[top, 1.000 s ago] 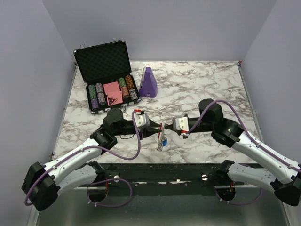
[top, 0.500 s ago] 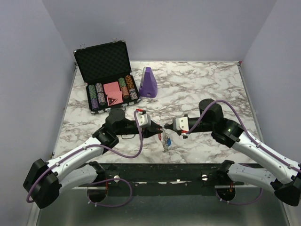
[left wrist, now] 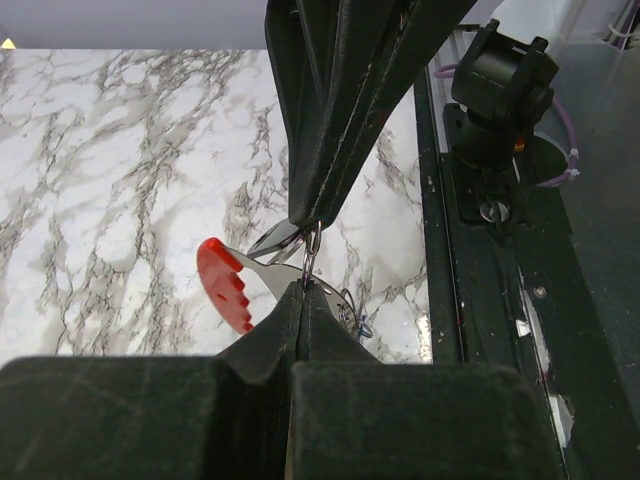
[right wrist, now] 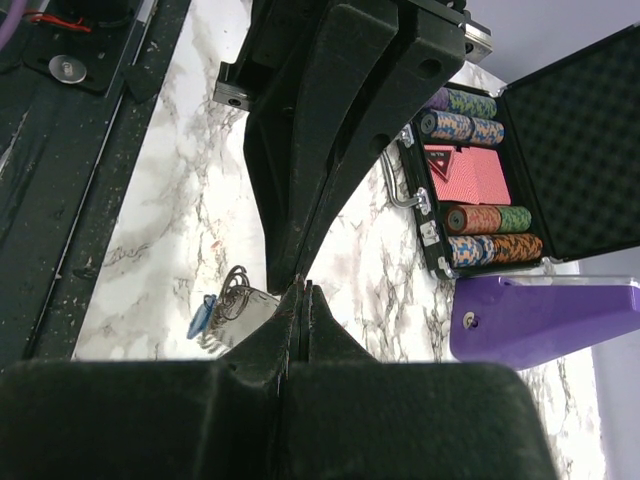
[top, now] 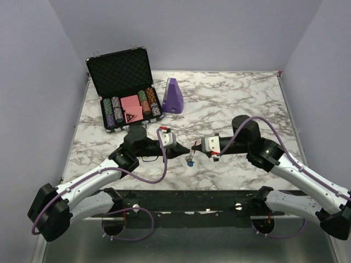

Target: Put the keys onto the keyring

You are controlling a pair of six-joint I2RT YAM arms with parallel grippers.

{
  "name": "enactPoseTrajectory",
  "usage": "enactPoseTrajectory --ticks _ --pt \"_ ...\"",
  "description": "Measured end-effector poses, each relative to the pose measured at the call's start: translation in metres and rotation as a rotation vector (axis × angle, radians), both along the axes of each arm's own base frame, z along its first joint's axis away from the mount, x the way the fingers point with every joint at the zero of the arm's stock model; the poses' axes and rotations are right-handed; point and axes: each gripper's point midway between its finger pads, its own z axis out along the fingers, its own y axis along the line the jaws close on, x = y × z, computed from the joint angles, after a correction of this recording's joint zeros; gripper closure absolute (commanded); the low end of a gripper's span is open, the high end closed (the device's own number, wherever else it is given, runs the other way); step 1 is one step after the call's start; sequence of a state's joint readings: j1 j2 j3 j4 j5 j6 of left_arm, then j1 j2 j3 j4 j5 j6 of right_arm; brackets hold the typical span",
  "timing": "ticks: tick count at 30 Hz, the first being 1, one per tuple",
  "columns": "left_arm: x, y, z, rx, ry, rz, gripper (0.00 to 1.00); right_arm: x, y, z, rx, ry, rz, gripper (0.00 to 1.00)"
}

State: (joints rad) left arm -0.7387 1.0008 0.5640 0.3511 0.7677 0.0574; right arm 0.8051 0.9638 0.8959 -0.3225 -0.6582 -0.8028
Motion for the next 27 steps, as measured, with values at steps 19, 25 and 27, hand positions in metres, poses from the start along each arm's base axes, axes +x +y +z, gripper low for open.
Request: enactPoseTrajectory --ticks 19,25,27 --pt "-0.001 0.01 0.022 0.085 -0.166 -0.028 1.0 0.003 0.002 0.002 0.011 -0.019 0.001 1.0" --pt "0.002 0.009 0.019 0.137 -0.179 -0.059 1.0 0.006 0.003 -0.001 0.003 -0.014 -0.004 1.0" --pt "0.003 0.008 0.017 0.15 -0.181 -0.069 1.0 0.007 0.003 -0.003 -0.001 -0.012 -0.007 1.0"
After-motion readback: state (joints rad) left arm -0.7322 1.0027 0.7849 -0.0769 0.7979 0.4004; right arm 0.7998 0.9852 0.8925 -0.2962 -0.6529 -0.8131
